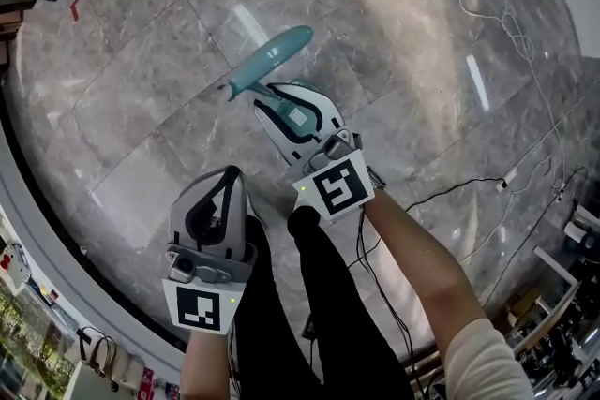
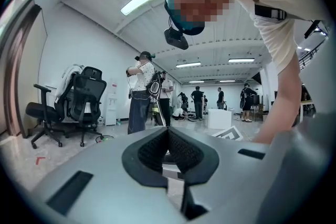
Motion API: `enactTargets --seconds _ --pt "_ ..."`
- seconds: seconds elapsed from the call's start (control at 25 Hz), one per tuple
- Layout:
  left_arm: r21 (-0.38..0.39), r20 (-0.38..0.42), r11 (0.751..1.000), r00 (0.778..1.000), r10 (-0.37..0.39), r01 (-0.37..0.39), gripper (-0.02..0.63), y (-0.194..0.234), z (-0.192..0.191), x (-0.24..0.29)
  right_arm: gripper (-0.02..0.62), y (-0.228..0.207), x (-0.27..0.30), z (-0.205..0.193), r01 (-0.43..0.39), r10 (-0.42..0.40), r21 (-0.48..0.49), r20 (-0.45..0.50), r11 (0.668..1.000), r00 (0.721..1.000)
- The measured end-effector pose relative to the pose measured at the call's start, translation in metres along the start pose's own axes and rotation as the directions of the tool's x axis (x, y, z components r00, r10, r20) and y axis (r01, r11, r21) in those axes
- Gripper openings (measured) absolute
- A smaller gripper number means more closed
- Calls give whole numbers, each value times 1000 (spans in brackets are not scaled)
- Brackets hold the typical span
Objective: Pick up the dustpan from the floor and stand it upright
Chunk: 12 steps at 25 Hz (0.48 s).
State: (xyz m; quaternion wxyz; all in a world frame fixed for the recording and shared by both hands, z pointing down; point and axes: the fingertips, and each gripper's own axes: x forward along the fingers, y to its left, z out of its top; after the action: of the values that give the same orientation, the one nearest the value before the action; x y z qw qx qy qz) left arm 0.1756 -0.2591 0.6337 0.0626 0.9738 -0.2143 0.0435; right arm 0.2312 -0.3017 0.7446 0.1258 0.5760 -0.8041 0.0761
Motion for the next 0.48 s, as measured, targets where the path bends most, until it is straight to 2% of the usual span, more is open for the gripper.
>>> enactTargets --seconds 0.12,0.24,0.28,0.4,0.48 --pt "-33 13 999 1000 26 -26 11 -2 5 -3 92 -7 -2 3 8 -8 -25 -15 1000 1000" --pt "-58 19 998 999 39 -38 11 -7 13 -11 92 -17 -18 12 66 -67 -37 -19 997 998" --pt "-61 20 997 999 40 -38 11 -9 17 -14 92 -20 -26 19 94 -94 -17 1 995 996" --pt "-59 32 998 999 29 -27 11 -14 35 -21 82 -26 -55 51 161 -172 127 80 979 982" --pt "-55 41 998 999 22 -20 11 -15 54 -26 21 -20 -80 68 182 -192 179 35 967 981"
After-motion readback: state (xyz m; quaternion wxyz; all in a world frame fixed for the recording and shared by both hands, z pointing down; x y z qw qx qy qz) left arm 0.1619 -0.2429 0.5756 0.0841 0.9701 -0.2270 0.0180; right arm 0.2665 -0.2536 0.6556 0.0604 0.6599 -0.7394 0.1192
